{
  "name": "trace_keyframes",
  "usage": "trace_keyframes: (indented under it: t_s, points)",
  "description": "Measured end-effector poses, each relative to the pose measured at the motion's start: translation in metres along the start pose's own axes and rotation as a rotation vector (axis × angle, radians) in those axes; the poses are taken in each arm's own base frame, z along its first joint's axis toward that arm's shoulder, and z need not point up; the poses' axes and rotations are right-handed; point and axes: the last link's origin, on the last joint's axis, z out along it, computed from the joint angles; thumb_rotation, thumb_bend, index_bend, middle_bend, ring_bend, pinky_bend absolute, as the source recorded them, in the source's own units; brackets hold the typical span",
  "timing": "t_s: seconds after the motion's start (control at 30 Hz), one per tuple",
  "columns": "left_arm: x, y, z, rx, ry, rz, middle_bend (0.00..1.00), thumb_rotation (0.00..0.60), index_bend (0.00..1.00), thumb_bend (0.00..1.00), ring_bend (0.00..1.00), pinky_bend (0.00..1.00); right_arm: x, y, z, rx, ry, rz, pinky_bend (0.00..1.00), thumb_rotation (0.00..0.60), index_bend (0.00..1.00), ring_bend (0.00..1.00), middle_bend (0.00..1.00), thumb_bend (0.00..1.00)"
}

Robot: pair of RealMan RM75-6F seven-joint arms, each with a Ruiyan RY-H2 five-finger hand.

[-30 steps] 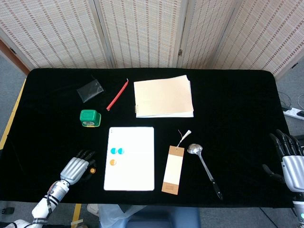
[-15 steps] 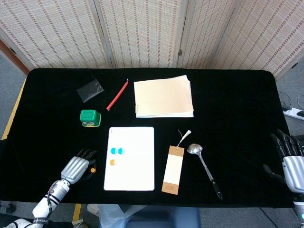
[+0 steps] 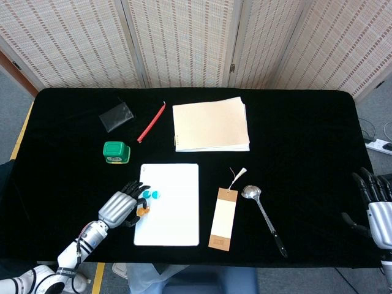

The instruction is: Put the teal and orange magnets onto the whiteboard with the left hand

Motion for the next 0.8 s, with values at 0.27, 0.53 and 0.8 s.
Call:
trace_keyframes:
  t_s: [0.27, 0.53, 0.8]
  points:
    - [-0.004, 0.018, 0.033, -0.014, -0.045, -0.011, 0.12, 0.600, 0.50, 0.42, 0.00, 0.00, -0.001, 0.004, 0.000, -0.012, -0.003, 0.000, 0.00, 0.600, 0.00, 0.00, 0.00, 0.27]
    - [-0.009, 0.021, 0.045, 0.005, -0.069, 0.006, 0.12, 0.600, 0.49, 0.42, 0.00, 0.00, -0.001, 0.006, -0.001, -0.021, -0.003, 0.001, 0.00, 0.600, 0.00, 0.00, 0.00, 0.27]
    - [-0.010, 0.023, 0.049, 0.013, -0.081, 0.007, 0.12, 0.600, 0.48, 0.42, 0.00, 0.00, -0.003, 0.006, 0.002, -0.017, -0.008, 0.004, 0.00, 0.600, 0.00, 0.00, 0.00, 0.27]
